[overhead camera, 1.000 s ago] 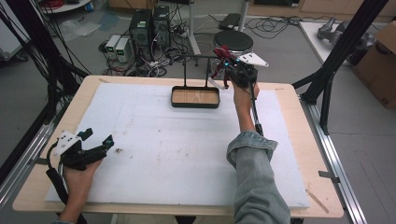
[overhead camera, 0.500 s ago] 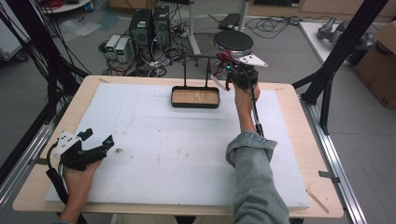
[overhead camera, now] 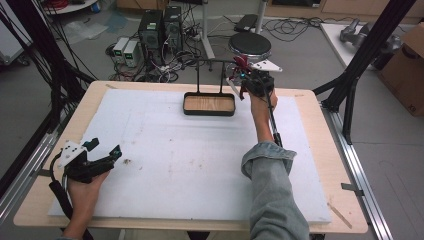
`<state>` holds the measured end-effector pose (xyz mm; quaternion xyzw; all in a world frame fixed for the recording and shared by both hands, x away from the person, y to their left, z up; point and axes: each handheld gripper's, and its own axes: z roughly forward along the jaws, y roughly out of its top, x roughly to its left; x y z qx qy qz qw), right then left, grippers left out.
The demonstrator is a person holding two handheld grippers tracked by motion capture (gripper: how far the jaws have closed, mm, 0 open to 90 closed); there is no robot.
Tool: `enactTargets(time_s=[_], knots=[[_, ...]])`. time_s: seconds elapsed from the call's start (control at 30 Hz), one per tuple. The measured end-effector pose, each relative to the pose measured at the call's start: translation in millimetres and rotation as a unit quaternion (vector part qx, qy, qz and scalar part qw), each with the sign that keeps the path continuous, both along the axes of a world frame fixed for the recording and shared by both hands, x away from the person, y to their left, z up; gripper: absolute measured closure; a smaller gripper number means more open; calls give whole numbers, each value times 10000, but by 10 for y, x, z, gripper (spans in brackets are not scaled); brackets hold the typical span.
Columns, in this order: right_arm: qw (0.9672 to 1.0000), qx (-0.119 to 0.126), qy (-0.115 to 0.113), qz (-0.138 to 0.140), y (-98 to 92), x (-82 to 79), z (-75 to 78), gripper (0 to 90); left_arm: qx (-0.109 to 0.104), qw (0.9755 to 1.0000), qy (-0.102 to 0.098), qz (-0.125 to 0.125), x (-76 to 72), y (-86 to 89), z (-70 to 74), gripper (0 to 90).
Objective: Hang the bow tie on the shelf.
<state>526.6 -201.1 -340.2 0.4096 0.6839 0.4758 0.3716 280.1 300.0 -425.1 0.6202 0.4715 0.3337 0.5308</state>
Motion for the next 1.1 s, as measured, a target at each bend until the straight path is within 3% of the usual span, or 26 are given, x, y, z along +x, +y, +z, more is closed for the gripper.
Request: enactTargets(time_s=[0.5, 1.0, 1.1], knots=[[10000, -9, 71, -15, -30, -4, 0, 721, 14, 10000, 25, -11, 5, -1, -4, 154], [9999, 148, -2, -61, -148, -93, 107, 615, 16, 10000, 37, -16, 2, -3, -2, 154], [9996, 267, -15, -32, -194, -145, 164, 512, 5, 10000, 34, -1, 5, -4, -3, 154]])
